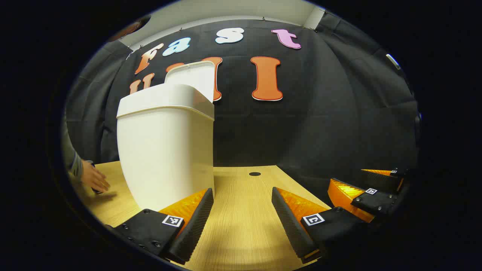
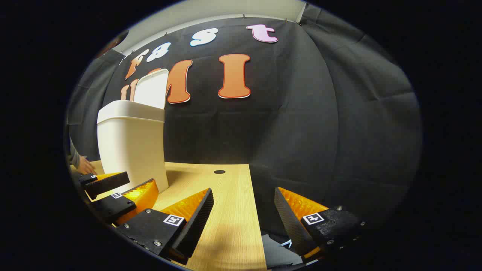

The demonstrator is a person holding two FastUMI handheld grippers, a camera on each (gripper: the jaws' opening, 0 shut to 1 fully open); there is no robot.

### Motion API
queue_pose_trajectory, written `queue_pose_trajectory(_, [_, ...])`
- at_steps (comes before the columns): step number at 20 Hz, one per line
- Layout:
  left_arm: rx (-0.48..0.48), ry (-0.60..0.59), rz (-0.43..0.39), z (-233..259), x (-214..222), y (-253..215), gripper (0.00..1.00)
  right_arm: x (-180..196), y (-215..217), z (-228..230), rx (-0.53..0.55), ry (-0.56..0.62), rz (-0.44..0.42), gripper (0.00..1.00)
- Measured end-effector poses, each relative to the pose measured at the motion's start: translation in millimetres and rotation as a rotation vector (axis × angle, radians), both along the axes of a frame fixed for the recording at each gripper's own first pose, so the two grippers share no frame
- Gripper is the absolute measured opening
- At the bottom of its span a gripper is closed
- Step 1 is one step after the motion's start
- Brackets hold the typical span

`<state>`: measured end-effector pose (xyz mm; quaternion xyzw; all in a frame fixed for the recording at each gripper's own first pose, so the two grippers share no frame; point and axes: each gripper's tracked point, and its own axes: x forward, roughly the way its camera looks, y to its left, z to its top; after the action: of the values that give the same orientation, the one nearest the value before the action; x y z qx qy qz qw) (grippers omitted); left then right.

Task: Press the lid of the desktop garbage bin to open it, pick up the crumpled paper on the desktop and throw it into the bin, then pick up the pop can on the desktop and drop it into the bin, and finally close the garbage bin lid.

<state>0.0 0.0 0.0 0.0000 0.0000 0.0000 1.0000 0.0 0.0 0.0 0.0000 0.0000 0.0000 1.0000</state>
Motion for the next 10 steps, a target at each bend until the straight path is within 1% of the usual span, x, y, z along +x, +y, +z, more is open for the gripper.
queue_pose_trajectory(3, [0.0,0.0,0.0,-0.9,0.2,0.2,0.99,0.2,-0.1,-0.5,0.0,0.0,0.0,1.0])
queue_pose_trajectory(4, [0.0,0.0,0.0,-0.5,0.3,0.1,0.99,0.0,0.0,-0.1,0.0,0.0,0.0,0.98])
queue_pose_trajectory(5, [0.0,0.0,0.0,-0.2,0.1,0.1,0.99,-0.1,0.0,-0.1,0.0,0.0,0.0,1.0])
queue_pose_trajectory(6, [0.0,0.0,0.0,0.4,-0.1,0.1,0.99,-0.1,0.0,-0.1,0.0,0.0,0.0,0.98])
queue_pose_trajectory(10, [0.0,0.0,0.0,0.3,-0.3,0.0,0.99,0.0,-0.1,0.2,0.0,0.0,0.0,0.98])
